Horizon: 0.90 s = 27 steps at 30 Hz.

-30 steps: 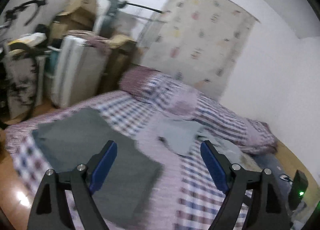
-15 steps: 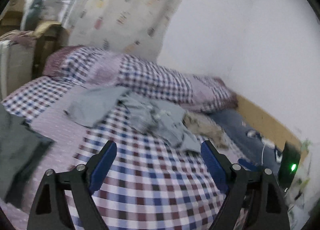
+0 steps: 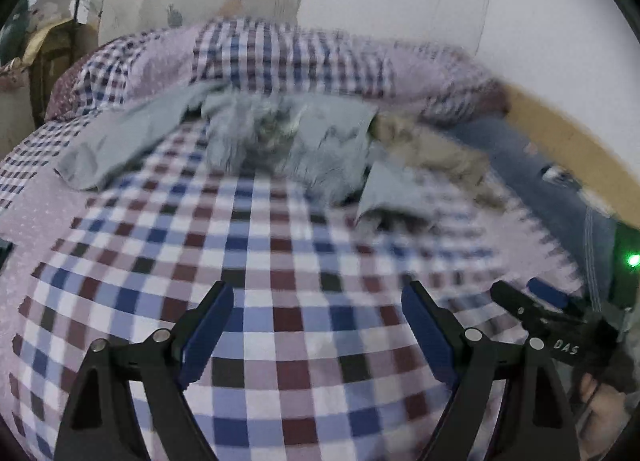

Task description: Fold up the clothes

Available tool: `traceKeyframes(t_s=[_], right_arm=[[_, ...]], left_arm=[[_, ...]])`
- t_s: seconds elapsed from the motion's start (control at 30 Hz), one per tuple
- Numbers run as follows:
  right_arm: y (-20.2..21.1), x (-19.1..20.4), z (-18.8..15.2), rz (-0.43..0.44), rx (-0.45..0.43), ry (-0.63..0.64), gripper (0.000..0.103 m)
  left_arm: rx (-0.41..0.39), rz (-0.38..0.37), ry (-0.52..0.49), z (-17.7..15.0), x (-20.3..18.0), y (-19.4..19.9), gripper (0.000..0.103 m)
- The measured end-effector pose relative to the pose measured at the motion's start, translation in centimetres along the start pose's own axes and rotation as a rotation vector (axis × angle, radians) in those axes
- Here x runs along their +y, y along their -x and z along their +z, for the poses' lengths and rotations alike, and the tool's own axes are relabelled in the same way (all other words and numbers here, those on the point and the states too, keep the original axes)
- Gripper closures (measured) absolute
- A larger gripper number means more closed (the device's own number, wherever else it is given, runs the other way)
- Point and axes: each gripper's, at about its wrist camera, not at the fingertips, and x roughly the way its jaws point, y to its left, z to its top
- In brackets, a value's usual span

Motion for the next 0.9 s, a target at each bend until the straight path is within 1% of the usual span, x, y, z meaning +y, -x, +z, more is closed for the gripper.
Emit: traceKeyframes(t_s=[0.1, 0.17, 0.23, 0.3, 0.37, 0.43, 0.67, 0.8, 0.9], right_arm=[[-4.0, -1.0, -1.1, -0.011, 0.078, -0.023, 0.0], [-6.3, -1.5, -1.7, -0.026, 0.131, -0.053, 0.0], [-8.0, -1.7, -1.8, -0.034, 0.162, -0.067, 0.0], [-9.0, -1.3, -1.5, -0.047, 0.162, -0.034, 0.0], [-10.1, -1.0, -1.2, -0.067, 0.166, 0.006, 0.0], [-11.4, -0.8, -1.3, -0.086, 0.202, 0.025, 0.0], [-12.3, -0.4, -1.6, -0.109, 0.216, 0.045, 0.0], [-12.2, -0.6, -1.8, -0.094, 0.214, 0.03, 0.0], [-12.2, -0.7, -1.8, -0.095, 0.215, 0.029, 0.0]], left_arm=[[0.037, 0.048, -0.012, -0.7, -0.3, -3.2, 0.014], [0.044, 0.064, 0.013, -0.9, -0.1, -4.6, 0.014], [0.059, 0.076, 0.042, -0.7, 0.3, -6.1, 0.014], [0.076, 0.087, 0.063, -0.7, 0.7, -7.5, 0.014], [0.086, 0.118, 0.031, -0.7, 0.3, -8.5, 0.014], [0.096, 0.149, -0.009, -0.7, -0.3, -9.0, 0.012], [0.094, 0.157, -0.032, -1.1, -0.6, -9.7, 0.005], [0.097, 0.168, -0.036, -1.1, -0.6, -10.0, 0.001], [0.094, 0.171, -0.038, -1.1, -0.5, -10.1, 0.001]])
